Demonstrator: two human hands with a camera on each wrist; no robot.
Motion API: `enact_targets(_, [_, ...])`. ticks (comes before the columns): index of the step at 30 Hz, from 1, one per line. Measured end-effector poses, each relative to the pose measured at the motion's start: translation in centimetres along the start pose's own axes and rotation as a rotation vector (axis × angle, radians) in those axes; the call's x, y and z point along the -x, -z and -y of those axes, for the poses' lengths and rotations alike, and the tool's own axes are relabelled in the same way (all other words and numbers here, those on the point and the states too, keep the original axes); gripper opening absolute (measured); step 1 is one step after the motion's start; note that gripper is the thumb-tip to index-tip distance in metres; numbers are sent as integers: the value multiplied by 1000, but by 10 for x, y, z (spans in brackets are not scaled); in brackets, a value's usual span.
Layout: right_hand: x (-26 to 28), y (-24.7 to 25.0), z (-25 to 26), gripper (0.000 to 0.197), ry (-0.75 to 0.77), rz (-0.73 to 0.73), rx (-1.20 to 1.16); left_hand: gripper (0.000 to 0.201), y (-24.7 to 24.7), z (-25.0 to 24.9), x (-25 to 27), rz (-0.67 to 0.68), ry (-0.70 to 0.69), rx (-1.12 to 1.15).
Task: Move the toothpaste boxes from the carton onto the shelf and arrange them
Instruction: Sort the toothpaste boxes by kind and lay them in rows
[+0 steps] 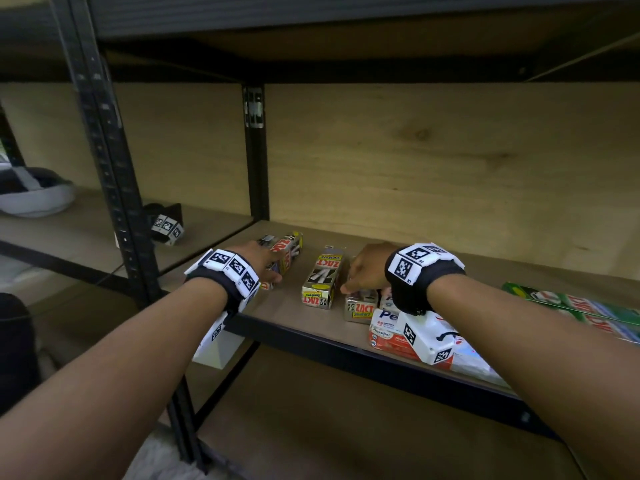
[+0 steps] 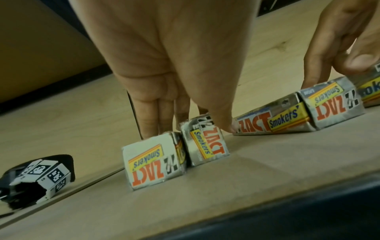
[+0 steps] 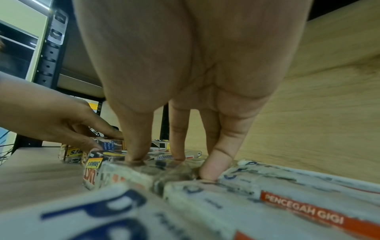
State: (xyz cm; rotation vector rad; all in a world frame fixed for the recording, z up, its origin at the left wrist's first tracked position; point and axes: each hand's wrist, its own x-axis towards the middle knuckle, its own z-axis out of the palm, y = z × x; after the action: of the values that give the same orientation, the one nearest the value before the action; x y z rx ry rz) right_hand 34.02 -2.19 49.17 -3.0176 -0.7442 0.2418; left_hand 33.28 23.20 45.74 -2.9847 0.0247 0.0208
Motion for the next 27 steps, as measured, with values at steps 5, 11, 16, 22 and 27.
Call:
enact_targets(5, [1,-1,0,39,-15,12,-34,64,-2,-1,6,-29,25,31])
enact_targets(11, [1,-4,-3,30,-10,-35,-52,66,5,-2,13,-35,90,52])
enact_targets(16, [-1,-5,-5,31,7,-57,-60,49,14,-26,26,-178,12,73])
enact_targets(22, [0,-6,-9,27,2,-64,-130,42,20,-71,21,-167,-19,385])
enact_targets(27, [0,-6,-7,29,-6,-57,-133,46,13,-76,19,-48,-18,528])
